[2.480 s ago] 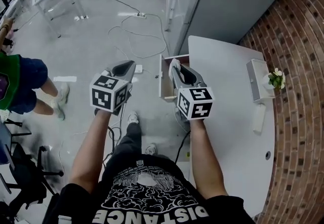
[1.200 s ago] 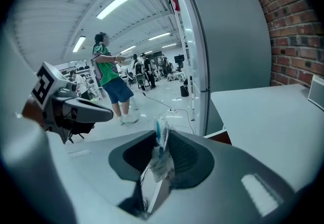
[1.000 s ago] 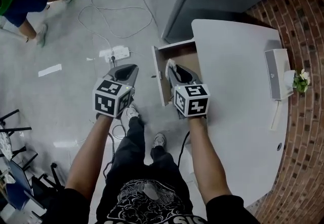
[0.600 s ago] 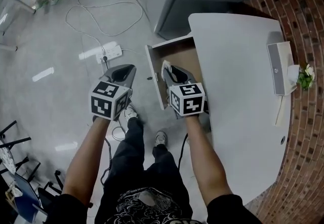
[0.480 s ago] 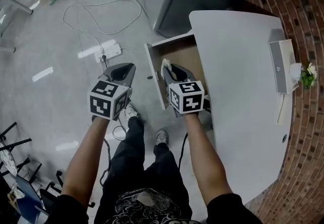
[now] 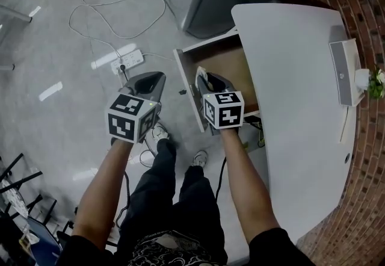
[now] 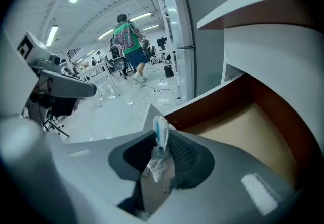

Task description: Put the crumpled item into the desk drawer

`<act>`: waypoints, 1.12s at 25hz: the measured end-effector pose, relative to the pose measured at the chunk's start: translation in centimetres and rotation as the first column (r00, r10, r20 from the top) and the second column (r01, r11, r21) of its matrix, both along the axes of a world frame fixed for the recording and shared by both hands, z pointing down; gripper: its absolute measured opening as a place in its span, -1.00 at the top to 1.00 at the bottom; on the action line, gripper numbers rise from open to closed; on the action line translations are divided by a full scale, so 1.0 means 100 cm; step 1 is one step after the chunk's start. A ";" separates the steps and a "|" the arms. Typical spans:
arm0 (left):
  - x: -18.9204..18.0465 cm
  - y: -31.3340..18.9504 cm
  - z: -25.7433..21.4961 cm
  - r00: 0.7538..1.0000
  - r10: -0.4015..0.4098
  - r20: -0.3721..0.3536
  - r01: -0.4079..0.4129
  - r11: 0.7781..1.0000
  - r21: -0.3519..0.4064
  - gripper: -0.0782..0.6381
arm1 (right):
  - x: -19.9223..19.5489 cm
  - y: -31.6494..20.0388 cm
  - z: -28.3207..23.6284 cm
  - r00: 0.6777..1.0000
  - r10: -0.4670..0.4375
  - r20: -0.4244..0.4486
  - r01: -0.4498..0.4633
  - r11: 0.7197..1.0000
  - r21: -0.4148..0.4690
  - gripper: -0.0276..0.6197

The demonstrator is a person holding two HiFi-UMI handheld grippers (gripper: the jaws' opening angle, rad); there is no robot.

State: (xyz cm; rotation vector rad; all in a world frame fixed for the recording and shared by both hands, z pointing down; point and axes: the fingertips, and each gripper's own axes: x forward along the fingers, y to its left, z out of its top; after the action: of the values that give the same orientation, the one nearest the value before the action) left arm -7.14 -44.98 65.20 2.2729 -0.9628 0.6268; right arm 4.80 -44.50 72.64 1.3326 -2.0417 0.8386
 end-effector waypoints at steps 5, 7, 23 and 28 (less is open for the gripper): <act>0.008 -0.001 0.007 1.000 0.015 -0.007 -0.015 1.000 -0.005 0.79 | 0.006 0.002 0.013 1.000 0.023 0.000 -0.023 1.000 -0.016 0.63; 0.013 -0.001 0.010 1.000 0.021 -0.010 -0.021 1.000 -0.009 0.79 | 0.008 0.003 0.016 1.000 0.031 0.000 -0.031 0.999 -0.019 0.63; 0.015 0.003 0.015 0.999 0.031 -0.009 -0.031 0.999 -0.018 0.79 | 0.022 0.010 0.019 0.999 0.033 -0.037 -0.033 0.999 -0.005 0.45; 0.014 0.004 0.009 0.999 0.030 -0.011 -0.030 0.999 -0.013 0.79 | 0.025 0.013 0.013 0.998 0.033 -0.044 -0.034 0.999 -0.011 0.37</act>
State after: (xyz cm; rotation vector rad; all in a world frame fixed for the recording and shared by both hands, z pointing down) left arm -5.78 -44.60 66.07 2.2809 -0.9188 0.6303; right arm 7.25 -43.23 73.90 1.3707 -1.9836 0.8276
